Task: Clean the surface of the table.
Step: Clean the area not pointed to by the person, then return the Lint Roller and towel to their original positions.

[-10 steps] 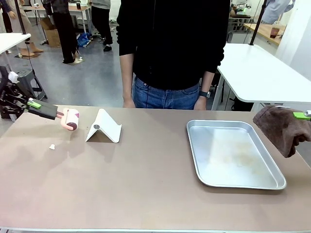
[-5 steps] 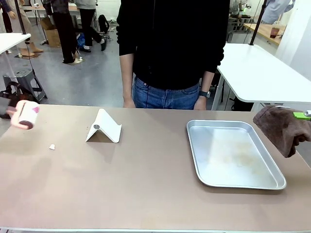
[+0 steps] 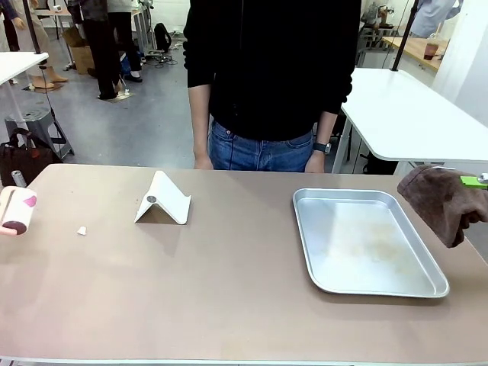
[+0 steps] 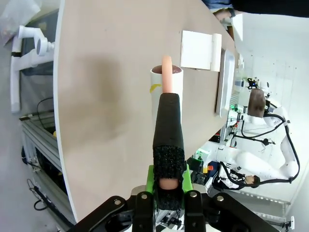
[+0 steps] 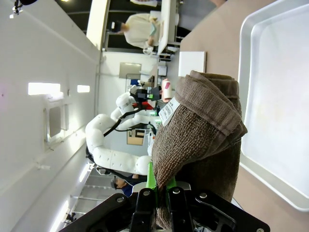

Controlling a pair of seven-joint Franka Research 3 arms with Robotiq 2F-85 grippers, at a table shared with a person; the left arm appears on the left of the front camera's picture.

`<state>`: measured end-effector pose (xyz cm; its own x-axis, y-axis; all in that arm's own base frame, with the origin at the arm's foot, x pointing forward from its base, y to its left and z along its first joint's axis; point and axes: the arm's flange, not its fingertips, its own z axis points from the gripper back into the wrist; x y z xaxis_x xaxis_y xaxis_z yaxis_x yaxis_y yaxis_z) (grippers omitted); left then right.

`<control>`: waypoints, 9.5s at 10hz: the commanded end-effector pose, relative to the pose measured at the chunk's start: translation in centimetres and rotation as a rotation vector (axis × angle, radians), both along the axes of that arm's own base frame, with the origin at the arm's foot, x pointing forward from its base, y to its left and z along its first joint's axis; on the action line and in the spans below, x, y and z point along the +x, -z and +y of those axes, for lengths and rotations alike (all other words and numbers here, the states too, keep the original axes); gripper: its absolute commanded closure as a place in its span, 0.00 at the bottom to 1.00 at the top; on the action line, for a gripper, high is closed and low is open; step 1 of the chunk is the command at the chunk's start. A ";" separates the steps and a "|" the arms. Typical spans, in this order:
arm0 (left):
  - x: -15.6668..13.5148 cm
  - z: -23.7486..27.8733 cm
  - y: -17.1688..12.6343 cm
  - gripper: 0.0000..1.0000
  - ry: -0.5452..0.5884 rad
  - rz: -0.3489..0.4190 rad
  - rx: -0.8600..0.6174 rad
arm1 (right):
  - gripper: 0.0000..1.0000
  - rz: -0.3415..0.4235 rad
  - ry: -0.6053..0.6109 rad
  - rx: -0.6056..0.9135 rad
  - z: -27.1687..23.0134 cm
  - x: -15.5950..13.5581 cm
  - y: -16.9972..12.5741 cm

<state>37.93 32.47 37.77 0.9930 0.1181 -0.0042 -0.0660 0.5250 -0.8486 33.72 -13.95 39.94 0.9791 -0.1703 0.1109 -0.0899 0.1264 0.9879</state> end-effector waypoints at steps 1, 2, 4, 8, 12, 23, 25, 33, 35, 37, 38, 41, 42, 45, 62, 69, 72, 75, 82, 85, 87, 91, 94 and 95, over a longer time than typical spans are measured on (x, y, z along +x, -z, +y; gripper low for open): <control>-0.4 -0.5 0.9 0.78 -0.003 0.000 0.027 | 0.93 0.001 -0.006 0.013 -0.3 0.0 -0.6; -0.4 -0.9 1.5 0.78 0.028 0.014 0.022 | 0.93 0.001 -0.006 0.013 -0.3 0.0 -0.6; 0.0 -1.9 2.8 0.78 0.048 0.038 0.023 | 0.93 0.001 -0.006 0.013 -0.3 0.0 -0.6; 0.5 -5.1 4.1 0.78 0.038 -0.003 0.046 | 0.93 0.001 -0.006 0.013 -0.3 0.0 -0.6; 0.8 -8.0 5.2 0.78 0.073 0.012 0.063 | 0.93 0.001 -0.006 0.013 -0.3 0.0 -0.6; 8.3 -14.6 5.4 0.78 0.134 0.147 0.006 | 0.93 0.001 -0.006 0.013 -0.3 0.0 -0.6; 8.3 -14.9 4.3 0.78 0.152 0.145 -0.065 | 0.93 0.001 -0.006 0.013 -0.3 0.0 -0.6; 1.3 -5.4 -4.4 0.78 -0.074 0.029 -0.161 | 0.93 0.001 -0.006 0.013 -0.3 0.0 -0.6; -1.5 -1.4 -5.2 0.78 -0.047 0.019 -0.256 | 0.93 0.001 -0.006 0.013 -0.3 0.0 -0.6; -2.9 1.1 -4.4 0.78 -0.074 0.006 -0.289 | 0.93 0.001 -0.006 0.013 -0.3 0.0 -0.6; -2.9 1.7 -3.5 0.78 -0.092 -0.004 -0.262 | 0.93 0.001 -0.006 0.013 -0.3 0.0 -0.6; -3.6 0.1 -4.5 0.78 -0.087 0.029 -0.246 | 0.93 0.001 -0.006 0.013 -0.3 0.0 -0.6; -3.6 0.1 -4.5 0.78 -0.087 0.029 -0.246 | 0.93 0.001 -0.006 0.013 -0.3 0.0 -0.6; -3.6 0.1 -4.5 0.78 -0.087 0.029 -0.246 | 0.93 0.001 -0.006 0.013 -0.3 0.0 -0.6; -1.4 -8.7 -9.7 0.78 0.091 0.065 -0.362 | 0.93 -0.156 -0.090 -0.147 10.6 2.8 -5.6; 2.5 -22.9 -12.7 0.78 0.286 -0.006 -0.127 | 0.93 -0.247 -0.060 -0.240 29.5 7.2 -4.6; 4.7 -27.2 -11.0 0.78 0.293 -0.053 -0.074 | 0.93 -0.216 -0.087 -0.275 34.4 8.5 -1.4; 6.8 -30.6 -10.9 0.78 0.332 -0.085 -0.092 | 0.93 -0.169 -0.113 -0.253 35.5 10.2 1.6; 7.0 -31.8 -10.5 0.78 0.339 -0.064 -0.071 | 0.93 -0.114 -0.126 -0.267 33.8 10.6 2.3; 9.8 -34.1 -9.6 0.78 0.326 -0.057 -0.053 | 0.93 -0.077 -0.031 -0.224 37.8 13.4 4.9; 11.5 -36.7 -9.4 0.78 0.334 -0.079 -0.032 | 0.93 -0.065 -0.020 -0.177 39.2 13.7 6.5; 13.5 -39.6 -7.6 0.78 0.342 -0.047 0.085 | 0.93 -0.072 -0.021 -0.500 39.8 12.8 7.3; 14.0 -39.6 -6.7 0.78 0.340 -0.026 0.116 | 0.93 -0.045 -0.049 -0.753 39.0 12.8 7.7; 14.1 -39.4 -6.4 0.78 0.334 -0.017 0.126 | 0.93 -0.047 -0.036 -0.795 38.6 12.9 7.5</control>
